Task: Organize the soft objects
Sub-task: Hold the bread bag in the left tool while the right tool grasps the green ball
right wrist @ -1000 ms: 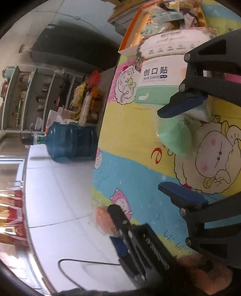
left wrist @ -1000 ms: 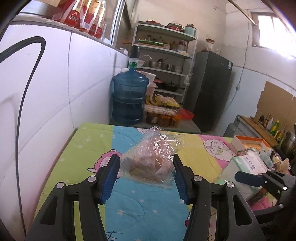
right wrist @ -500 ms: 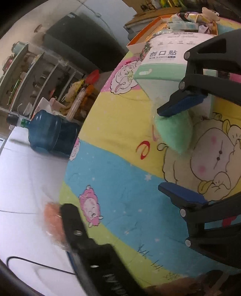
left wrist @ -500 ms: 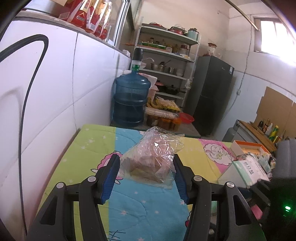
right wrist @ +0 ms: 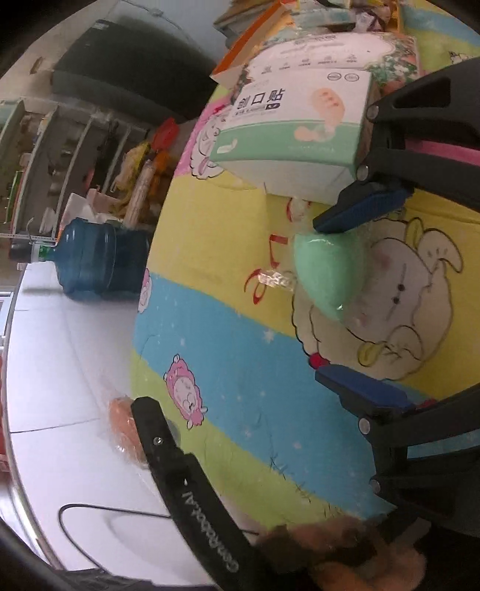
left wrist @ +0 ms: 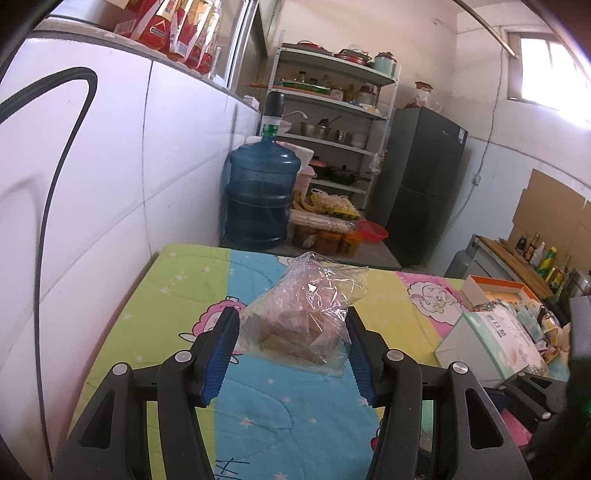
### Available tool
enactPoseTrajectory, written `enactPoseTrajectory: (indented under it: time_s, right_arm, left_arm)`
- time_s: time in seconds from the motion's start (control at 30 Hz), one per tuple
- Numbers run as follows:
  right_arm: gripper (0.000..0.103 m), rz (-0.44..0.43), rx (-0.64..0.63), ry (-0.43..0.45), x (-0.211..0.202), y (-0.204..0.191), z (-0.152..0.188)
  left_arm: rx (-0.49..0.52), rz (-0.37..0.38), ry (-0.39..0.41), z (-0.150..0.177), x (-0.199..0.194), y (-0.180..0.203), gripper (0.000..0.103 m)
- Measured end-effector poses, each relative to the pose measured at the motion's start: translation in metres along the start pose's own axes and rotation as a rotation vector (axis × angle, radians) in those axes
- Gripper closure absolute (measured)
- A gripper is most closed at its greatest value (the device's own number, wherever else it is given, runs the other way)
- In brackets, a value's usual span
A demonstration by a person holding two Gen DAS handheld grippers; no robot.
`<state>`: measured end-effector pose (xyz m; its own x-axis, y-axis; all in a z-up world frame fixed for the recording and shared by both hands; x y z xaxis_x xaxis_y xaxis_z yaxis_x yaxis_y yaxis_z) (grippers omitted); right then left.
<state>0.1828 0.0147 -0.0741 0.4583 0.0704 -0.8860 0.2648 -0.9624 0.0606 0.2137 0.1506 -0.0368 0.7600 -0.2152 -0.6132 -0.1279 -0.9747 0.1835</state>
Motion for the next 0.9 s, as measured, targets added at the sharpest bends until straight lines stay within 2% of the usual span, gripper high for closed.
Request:
enactPoseTrajectory:
  time_s: [0.1, 0.2, 0.27, 0.3, 0.37, 0.6, 0.9]
  right_arm:
    - [0.028, 0.074, -0.051, -0.009, 0.009, -0.009, 0.0]
    - [0.03, 0.085, -0.056, 0.01, 0.01, -0.01, 0.0]
    - [0.041, 0.101, -0.055, 0.028, 0.008, -0.007, 0.001]
    - [0.053, 0.107, -0.054, 0.038, 0.007, -0.005, 0.0]
    - [0.054, 0.06, -0.033, 0.046, 0.005, -0.001, 0.001]
    - [0.055, -0.014, -0.015, 0.084, -0.008, -0.001, 0.008]
    - [0.055, -0.122, -0.029, 0.181, -0.052, 0.0, 0.025]
  left_arm:
    - [0.002, 0.002, 0.001, 0.0, 0.0, 0.001, 0.045]
    - [0.002, 0.002, 0.0, 0.0, 0.0, 0.002, 0.045]
    - [0.003, 0.002, 0.0, 0.0, 0.0, 0.002, 0.045]
    - [0.004, 0.002, 0.0, 0.0, 0.0, 0.002, 0.045]
    - [0.005, 0.001, -0.002, 0.001, 0.0, 0.003, 0.045]
    - [0.011, -0.01, -0.007, 0.001, 0.003, 0.003, 0.045]
    - [0.048, -0.044, -0.007, 0.004, 0.005, 0.011, 0.045]
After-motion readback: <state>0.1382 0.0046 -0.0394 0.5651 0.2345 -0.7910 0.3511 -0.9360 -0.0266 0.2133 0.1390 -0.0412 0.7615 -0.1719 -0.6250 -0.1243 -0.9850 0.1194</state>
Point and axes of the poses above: each gripper's, at about its wrist camera, not at the fingertips, and x roughly the way its jaws point, y to its right, z to its underside, the point moved 4 cm from there along x, roughly the way its jaws point, and after that the axes turned 7 degrees about -y, right-handed, at the moved point
